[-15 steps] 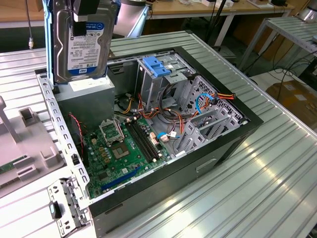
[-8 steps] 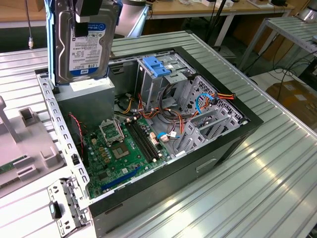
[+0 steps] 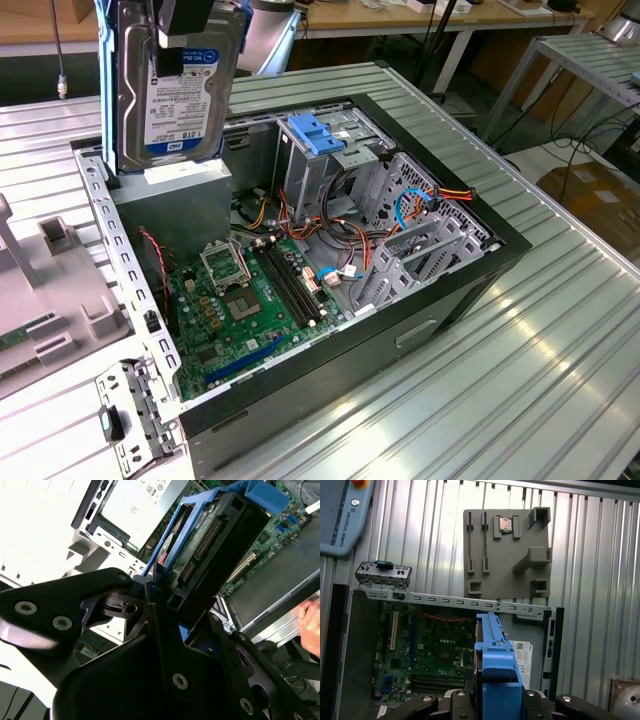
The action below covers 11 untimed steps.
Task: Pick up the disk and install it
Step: 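Pick up the disk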
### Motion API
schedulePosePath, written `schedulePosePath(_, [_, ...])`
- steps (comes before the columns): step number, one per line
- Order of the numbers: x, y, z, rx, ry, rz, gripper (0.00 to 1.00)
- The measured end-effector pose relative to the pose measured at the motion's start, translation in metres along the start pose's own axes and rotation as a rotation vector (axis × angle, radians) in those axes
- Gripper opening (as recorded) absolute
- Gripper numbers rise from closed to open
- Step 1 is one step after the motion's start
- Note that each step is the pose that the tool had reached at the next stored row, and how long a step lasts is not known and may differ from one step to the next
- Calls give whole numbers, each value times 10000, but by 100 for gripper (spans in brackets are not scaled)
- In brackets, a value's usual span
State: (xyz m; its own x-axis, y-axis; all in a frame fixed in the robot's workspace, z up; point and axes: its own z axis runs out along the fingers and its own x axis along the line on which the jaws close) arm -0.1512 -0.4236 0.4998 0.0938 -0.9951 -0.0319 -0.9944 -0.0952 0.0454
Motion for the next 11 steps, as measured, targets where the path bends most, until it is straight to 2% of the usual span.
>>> schedulePosePath(7, [72, -57, -4, -7, -2, 30, 36])
schedulePosePath(11, [106, -68, -6, -6, -6, 142, 36])
